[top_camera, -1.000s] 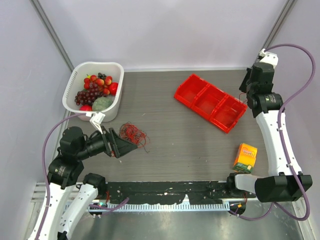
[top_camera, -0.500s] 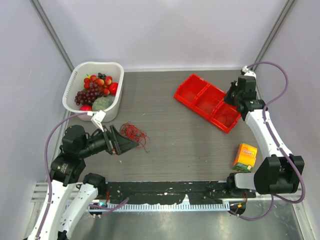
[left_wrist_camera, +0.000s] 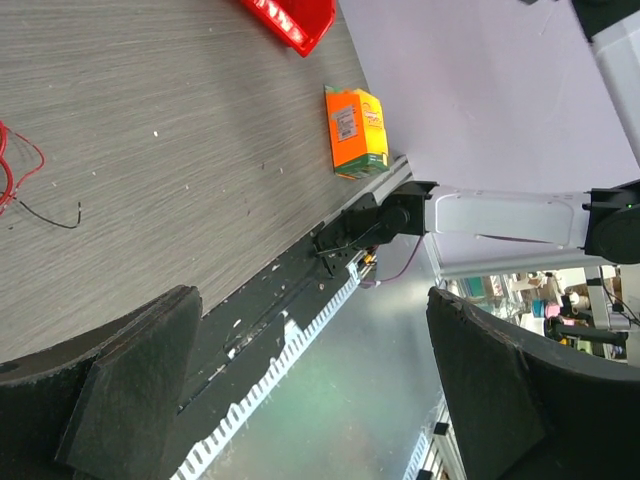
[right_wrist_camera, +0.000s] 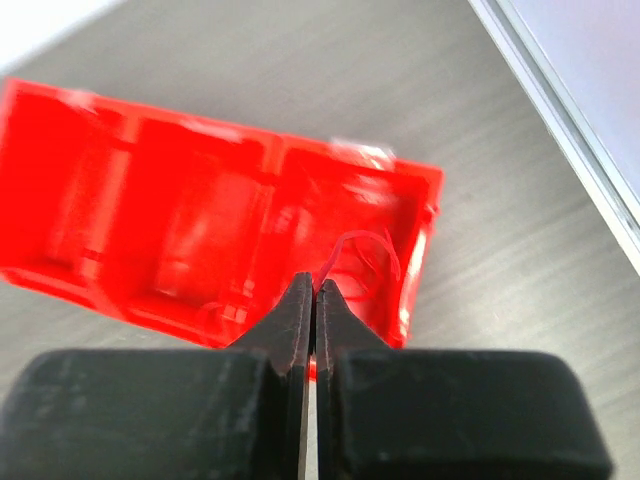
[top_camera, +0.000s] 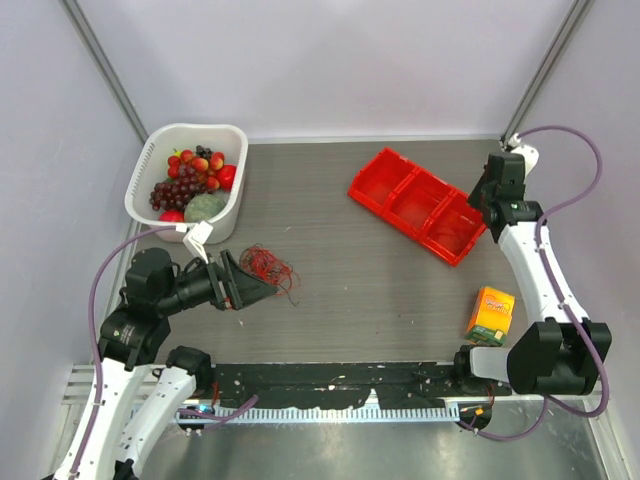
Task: Untangle the cables
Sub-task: Place the cable in the bin.
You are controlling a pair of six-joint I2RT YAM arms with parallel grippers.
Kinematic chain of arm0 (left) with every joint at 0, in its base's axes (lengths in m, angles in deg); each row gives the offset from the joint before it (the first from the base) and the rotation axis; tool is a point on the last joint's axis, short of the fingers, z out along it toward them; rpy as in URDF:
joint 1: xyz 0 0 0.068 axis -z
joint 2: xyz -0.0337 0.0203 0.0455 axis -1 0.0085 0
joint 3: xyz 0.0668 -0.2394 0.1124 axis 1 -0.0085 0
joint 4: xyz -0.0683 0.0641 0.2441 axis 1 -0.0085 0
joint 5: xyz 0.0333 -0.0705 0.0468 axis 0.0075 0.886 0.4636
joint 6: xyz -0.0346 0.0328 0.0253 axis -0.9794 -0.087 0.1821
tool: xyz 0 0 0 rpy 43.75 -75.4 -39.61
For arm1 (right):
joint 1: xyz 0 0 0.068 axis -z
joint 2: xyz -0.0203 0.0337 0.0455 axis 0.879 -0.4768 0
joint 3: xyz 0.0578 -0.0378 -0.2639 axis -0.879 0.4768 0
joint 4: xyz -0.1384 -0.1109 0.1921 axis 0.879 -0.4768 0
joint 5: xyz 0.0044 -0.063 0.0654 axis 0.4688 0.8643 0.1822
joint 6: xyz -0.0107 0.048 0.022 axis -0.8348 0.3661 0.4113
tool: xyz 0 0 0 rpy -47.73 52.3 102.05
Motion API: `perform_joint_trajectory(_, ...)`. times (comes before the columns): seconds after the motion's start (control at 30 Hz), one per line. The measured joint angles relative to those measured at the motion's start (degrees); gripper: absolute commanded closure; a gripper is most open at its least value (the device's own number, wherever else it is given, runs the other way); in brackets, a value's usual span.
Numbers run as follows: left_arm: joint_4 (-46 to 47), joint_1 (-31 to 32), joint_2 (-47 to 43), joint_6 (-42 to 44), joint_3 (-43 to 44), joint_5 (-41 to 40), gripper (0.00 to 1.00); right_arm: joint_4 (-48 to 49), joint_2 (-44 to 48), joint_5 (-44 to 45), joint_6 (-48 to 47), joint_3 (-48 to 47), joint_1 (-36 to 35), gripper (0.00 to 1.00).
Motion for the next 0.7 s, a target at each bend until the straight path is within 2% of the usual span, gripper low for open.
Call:
perform_joint_trajectory(0.17,0.0,0.0,0.0,-0.3,0.0,-1.0,0.01,-0.5,0.5,-4.7,0.0,-11.0,0.0,0.99)
perform_joint_trajectory(0.33,0.2,0.0,0.0,-0.9,0.0,-2.2,0.01,-1.0,1.8,-5.4,-0.4,-20.0,-0.2,0.99)
perform_joint_trajectory(0.5,0.9,0.0,0.0,-1.9,0.0,-2.8,0.01,-1.4,2.4,-4.7,-0.9,-23.8,-0.2,0.99)
perform_joint_trajectory(0.7,0.9,0.0,0.0,-1.9,0.0,-3.2,0.01,-3.0,2.4,-3.6,-1.6,-23.9,-0.1,0.99)
